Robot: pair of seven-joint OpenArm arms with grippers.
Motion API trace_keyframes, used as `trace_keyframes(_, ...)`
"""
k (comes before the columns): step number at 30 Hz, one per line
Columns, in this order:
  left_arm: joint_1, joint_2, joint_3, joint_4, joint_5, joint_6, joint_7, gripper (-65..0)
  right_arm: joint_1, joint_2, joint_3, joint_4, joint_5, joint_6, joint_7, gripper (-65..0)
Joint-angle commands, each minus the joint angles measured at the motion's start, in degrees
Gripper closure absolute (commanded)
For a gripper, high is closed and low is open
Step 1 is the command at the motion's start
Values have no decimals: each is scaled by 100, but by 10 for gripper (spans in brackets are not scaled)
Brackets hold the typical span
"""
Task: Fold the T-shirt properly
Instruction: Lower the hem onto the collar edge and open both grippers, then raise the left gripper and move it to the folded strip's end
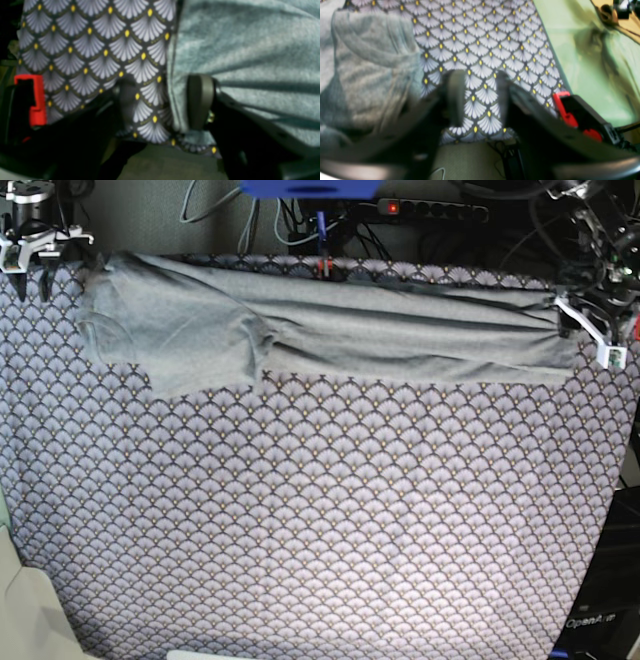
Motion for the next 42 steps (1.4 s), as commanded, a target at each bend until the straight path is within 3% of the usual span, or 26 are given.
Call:
trace_keyframes(1, 3, -99, -39, 154, -17, 27, -50, -328, -42, 62, 61, 72, 95, -45, 151, -298)
trace_keyframes(4, -5, -90, -39, 172, -43, 27, -50, -328, -42, 62, 43, 72, 95, -45, 169, -391)
trace_keyframes(7, -32, -90, -39, 172, -52, 27, -50, -328, -42, 53, 43, 72, 103, -45, 204, -433)
trace_keyframes(23, -436, 297, 330, -215, -8, 27, -41, -328, -33, -88, 34, 81, 103, -45, 204, -433)
trace_keyframes(32, -550, 253, 312, -971, -8, 27, -85, -328, -33, -88, 43, 81, 103, -45, 204, -433)
trace_keyframes(42, -489, 305, 312, -1050, -8, 27, -59, -325, 125, -70, 70, 90, 95, -45, 169, -433)
